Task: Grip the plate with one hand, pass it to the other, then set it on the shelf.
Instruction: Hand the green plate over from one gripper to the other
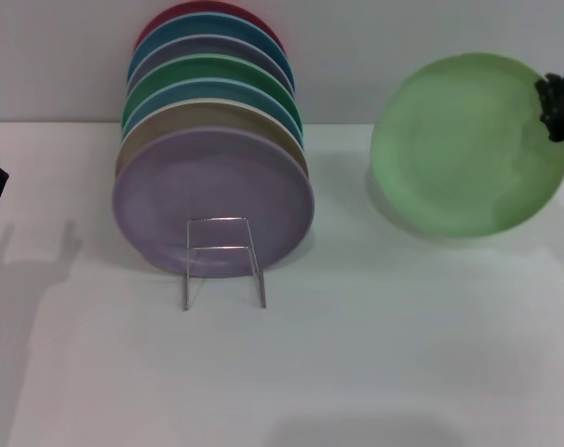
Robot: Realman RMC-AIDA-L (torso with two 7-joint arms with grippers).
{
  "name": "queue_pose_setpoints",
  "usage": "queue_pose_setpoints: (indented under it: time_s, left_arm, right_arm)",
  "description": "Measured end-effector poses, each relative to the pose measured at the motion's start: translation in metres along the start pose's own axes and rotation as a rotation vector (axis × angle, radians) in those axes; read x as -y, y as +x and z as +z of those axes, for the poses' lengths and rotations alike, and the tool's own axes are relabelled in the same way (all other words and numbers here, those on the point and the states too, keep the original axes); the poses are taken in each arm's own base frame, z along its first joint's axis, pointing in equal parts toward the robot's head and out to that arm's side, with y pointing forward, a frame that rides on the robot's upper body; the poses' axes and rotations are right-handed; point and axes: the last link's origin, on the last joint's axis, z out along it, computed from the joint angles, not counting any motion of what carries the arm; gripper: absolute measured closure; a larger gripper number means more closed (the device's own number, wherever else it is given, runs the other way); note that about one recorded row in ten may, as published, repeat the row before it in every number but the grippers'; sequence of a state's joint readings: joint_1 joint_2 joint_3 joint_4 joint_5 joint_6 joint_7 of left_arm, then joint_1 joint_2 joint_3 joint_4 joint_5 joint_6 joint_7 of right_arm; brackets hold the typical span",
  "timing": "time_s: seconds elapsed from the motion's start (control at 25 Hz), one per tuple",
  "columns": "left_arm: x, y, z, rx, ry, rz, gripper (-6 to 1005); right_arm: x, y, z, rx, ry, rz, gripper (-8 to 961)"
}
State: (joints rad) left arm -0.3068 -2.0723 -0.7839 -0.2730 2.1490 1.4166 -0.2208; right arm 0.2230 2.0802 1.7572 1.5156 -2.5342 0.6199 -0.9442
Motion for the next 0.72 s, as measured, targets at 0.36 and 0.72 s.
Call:
queue_pose_setpoints:
  time_s: [0.36,0.72]
  left_arm:
    - [0.000,0.000,0.000,0.000,0.000,0.000,139]
    - [-0.002,0.000,0.003,-0.004,-0.004,-0.003,139]
  right_arm:
    - [-0.009,-0.004,-0.004,0.097,0.124,-0.094,934]
    - [-0.018,-0.001,0.000,0.150,0.180,-0.115,934]
